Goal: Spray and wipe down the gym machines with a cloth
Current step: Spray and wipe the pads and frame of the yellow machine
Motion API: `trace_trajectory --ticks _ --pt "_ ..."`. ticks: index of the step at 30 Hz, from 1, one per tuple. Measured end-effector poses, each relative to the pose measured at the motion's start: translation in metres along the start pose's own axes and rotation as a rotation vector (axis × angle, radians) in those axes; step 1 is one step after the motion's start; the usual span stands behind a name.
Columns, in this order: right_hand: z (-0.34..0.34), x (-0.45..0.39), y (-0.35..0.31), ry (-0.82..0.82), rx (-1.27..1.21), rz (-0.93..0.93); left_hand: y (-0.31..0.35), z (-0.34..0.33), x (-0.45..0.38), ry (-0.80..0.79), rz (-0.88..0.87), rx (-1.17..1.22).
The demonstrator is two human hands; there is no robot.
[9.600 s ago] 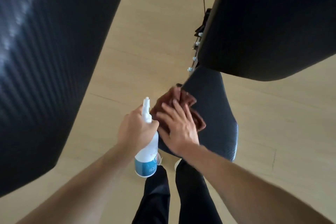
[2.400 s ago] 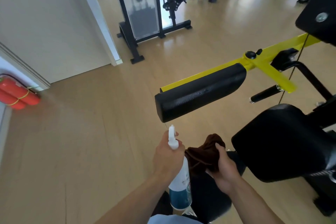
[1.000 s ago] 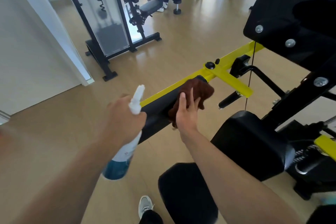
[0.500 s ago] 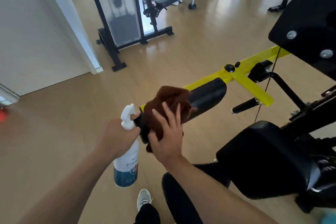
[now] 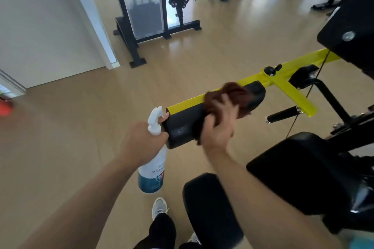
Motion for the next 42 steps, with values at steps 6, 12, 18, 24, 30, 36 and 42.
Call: trace_trajectory --ticks 6,12,18,24,30,36,42 --pt "-0.040 0.065 -0.032 -0.309 0.262 0.583 0.002 0.004 0.001 0.001 -0.009 0.005" --pt "0.031 -0.029 0.055 0.111 0.109 -0.047 0.005 0.003 0.001 -0.026 -0.013 -0.010" --pt "-0.022 0.052 0.053 0.361 -0.421 -0.977 0.004 0.003 0.002 -0.008 0.012 -0.021" --pt "-0.068 0.144 0.028 0.116 -0.801 -1.555 0.020 0.010 0.001 -0.030 0.004 -0.099" --pt "0.003 0.015 0.052 0.402 -0.646 -0.997 0.026 0.008 0.002 -0.025 -0.006 -0.095" --pt "0.017 -0.028 0.090 0.429 -0.455 -0.710 0.023 0.002 0.003 -0.019 0.028 -0.027" --pt "-0.030 0.053 0.046 0.279 -0.613 -1.080 0.027 0.008 0.008 0.017 0.017 -0.081"
Point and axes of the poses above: each hand's wrist, its own x-axis away from the middle knuckle, its own z-axis out of the back of the hand, y = z × x, the point moved 8 cm from there along -x, towards the middle knuckle, and after that the axes turned 3 degrees about y, right-handed, at the moved point
